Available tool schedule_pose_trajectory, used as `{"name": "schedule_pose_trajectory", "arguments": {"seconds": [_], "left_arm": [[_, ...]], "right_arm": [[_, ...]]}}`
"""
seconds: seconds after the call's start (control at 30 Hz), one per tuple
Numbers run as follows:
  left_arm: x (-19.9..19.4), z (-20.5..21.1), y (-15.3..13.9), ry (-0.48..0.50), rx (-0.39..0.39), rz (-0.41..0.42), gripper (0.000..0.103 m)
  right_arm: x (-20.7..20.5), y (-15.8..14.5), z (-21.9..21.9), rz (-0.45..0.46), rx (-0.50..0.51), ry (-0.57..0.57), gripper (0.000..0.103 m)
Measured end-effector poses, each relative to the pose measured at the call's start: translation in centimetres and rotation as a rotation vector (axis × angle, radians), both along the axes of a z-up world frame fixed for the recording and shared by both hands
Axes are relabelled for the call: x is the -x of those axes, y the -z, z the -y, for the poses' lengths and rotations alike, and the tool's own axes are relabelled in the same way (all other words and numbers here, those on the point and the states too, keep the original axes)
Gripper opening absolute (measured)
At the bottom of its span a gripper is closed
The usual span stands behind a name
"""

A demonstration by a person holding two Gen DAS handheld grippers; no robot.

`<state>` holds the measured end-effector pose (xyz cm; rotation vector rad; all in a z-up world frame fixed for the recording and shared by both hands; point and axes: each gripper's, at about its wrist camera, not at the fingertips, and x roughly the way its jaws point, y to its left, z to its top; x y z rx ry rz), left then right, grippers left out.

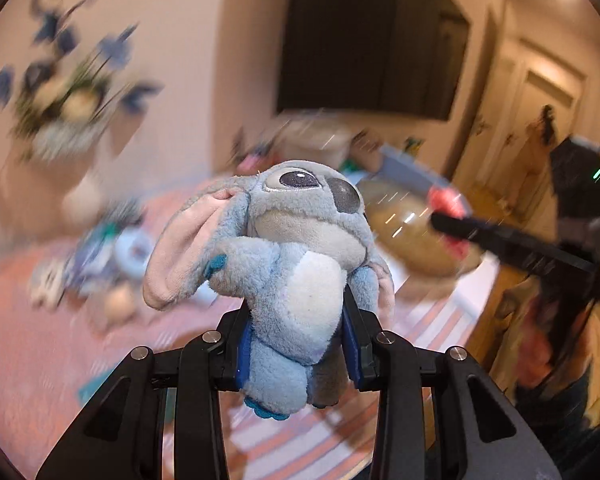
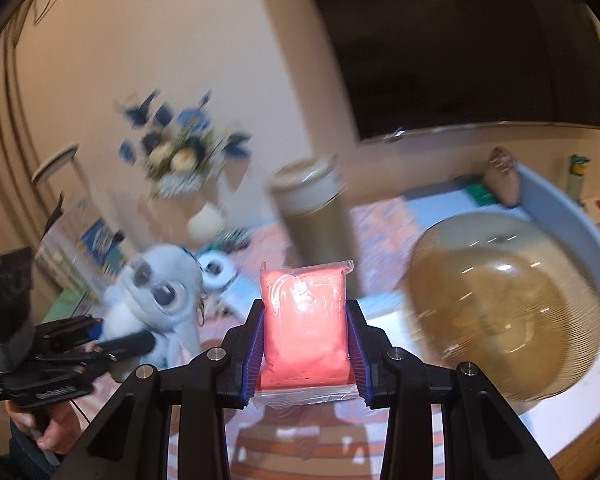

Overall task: Organize soft objects
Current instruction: 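Carry the plush and packet to the woven tray and release both, then grasp the small white plush with the left gripper while the right grasps the tape roll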

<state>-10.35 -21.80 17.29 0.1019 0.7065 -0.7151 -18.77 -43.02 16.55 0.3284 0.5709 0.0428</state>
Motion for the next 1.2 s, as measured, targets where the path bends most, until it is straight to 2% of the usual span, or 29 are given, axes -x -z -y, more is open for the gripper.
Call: {"name": "schedule_pose_trajectory", "arguments": {"seconds": [0.13,0.27,0.4,0.57,0.6,0.67,0.7,0.73,0.8,0.9,1.03,1.2], "left_arm": [[-1.2,6.0,-1.5,0.083,0.017,0.017,0.033],[-2.4,12.0,-1.2,0.154,0.012,-0.005,0.033],[-4.2,18.1,1.0,0.19,-0.021,-0.048,0.034],[-6.3,23.0,4.7,0.205,-0.074,-0.089,0.036],[-6.5,23.6,5.3,0.213,-0.078,-0.093,0.04],[-6.8,24.5,6.1,0.234,-0.094,-0.122,0.044],[-6.6,24.7,6.3,0.244,-0.094,-0.126,0.048],[-6.2,24.3,6.2,0.252,-0.093,-0.122,0.059],[-5.5,23.8,5.9,0.249,-0.086,-0.093,0.066],[-4.4,23.4,4.9,0.278,-0.074,-0.072,0.066],[-2.3,20.5,2.3,0.3,-0.034,-0.037,0.066],[0.3,13.1,-1.7,0.272,0.007,0.044,0.066]], "right_arm": [[0.2,-0.8,4.4,-0.003,-0.008,0.125,0.037],[-0.4,0.2,9.9,-0.038,-0.09,0.256,0.037],[-1.2,2.2,14.8,-0.096,-0.186,0.37,0.037],[-1.9,4.6,17.5,-0.162,-0.251,0.436,0.037],[-2.1,5.0,17.9,-0.175,-0.258,0.442,0.039],[-2.3,5.4,18.5,-0.189,-0.261,0.45,0.055],[-2.2,5.5,18.6,-0.184,-0.258,0.455,0.062],[-2.1,5.5,18.6,-0.182,-0.247,0.458,0.062],[-1.8,5.5,18.6,-0.185,-0.243,0.456,0.062],[-1.2,5.1,18.1,-0.167,-0.252,0.439,0.062],[-0.4,4.2,16.2,-0.153,-0.224,0.413,0.062],[0.2,2.5,12.0,-0.126,-0.187,0.333,0.062]]}}
